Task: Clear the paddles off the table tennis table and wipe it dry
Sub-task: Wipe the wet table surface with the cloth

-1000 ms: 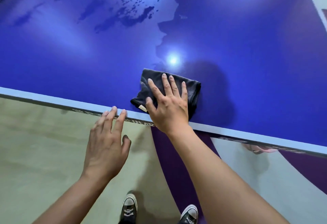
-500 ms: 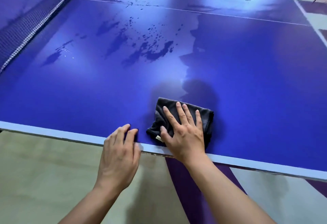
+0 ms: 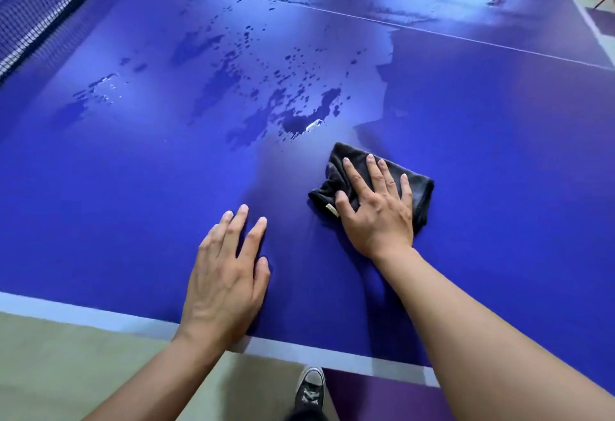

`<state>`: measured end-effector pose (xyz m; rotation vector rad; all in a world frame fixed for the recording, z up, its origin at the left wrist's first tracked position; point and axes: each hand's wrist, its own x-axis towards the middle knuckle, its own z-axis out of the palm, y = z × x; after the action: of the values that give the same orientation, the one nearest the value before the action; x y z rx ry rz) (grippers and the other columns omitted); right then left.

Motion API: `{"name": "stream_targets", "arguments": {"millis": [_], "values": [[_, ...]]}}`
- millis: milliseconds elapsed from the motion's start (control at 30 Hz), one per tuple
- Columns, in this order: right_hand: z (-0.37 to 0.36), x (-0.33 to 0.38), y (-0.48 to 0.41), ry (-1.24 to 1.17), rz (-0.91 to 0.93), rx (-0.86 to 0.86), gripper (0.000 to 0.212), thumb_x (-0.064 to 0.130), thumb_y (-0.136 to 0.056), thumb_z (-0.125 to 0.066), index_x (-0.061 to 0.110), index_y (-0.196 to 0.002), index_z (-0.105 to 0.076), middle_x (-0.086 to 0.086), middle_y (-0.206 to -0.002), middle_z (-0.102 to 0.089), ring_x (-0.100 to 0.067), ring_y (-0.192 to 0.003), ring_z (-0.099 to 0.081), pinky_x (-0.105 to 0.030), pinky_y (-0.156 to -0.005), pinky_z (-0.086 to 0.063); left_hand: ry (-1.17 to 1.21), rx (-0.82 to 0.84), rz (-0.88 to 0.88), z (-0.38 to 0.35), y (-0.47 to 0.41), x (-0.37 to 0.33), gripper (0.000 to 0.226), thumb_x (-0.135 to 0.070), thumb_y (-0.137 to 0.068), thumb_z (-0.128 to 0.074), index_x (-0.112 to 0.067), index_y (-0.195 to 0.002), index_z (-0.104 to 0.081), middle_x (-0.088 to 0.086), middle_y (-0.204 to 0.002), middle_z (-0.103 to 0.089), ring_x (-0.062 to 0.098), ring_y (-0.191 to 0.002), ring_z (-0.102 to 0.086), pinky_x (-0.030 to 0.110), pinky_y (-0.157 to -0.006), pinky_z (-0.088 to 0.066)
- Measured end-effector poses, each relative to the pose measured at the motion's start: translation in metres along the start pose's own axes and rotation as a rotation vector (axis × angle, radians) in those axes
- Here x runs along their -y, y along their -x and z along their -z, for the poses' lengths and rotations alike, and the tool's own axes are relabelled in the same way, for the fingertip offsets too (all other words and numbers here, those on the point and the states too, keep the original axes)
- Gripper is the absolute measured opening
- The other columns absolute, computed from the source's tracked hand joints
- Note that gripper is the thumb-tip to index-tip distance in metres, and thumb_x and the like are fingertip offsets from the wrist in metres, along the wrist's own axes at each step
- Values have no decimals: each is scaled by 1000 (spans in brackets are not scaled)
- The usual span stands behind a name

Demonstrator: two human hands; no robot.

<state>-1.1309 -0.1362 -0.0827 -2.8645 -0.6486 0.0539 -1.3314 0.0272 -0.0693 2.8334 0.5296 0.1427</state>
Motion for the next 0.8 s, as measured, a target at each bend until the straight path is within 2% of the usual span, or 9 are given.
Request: {"name": "stream_targets", "arguments": {"millis": [200, 467, 633, 800], "values": [[2, -20, -97, 17, -25, 11, 61, 60, -98, -26, 51, -158, -15, 4, -171, -12, -10, -157, -2, -48, -126, 4, 1, -3, -36, -2, -85, -5, 58, -36, -97, -33, -12, -147, -49, 14, -157, -39, 34, -146, -35, 48, -118, -31], [5, -60, -282, 15, -25, -8, 61, 61, -98, -25, 51, -157, -19, 3, -171, -15, -11, -157, -5, -46, -127, 5, 23, -31, -45, -20, -257, -8, 59, -38, -97, -33, -12, -149, -46, 15, -158, -37, 36, -147, -32, 49, -120, -27], [8, -75, -381, 11, -35, -4, 61, 62, -98, -25, 50, -157, -21, 2, -170, -16, -12, -157, -7, -47, -127, 4, 199, -157, 107, -12, -362, 23, 56, -34, -97, -34, -12, -147, -48, 12, -155, -42, 33, -144, -36, 47, -120, -26], [5, -77, -437, 15, 16, -3, 62, 61, -96, -25, 51, -157, -22, 3, -170, -16, -12, -157, -8, -46, -127, 2, 130, -70, 52, -16, -404, 49, 61, -42, -96, -29, -17, -146, -51, 11, -157, -41, 33, -147, -32, 50, -123, -18]]}}
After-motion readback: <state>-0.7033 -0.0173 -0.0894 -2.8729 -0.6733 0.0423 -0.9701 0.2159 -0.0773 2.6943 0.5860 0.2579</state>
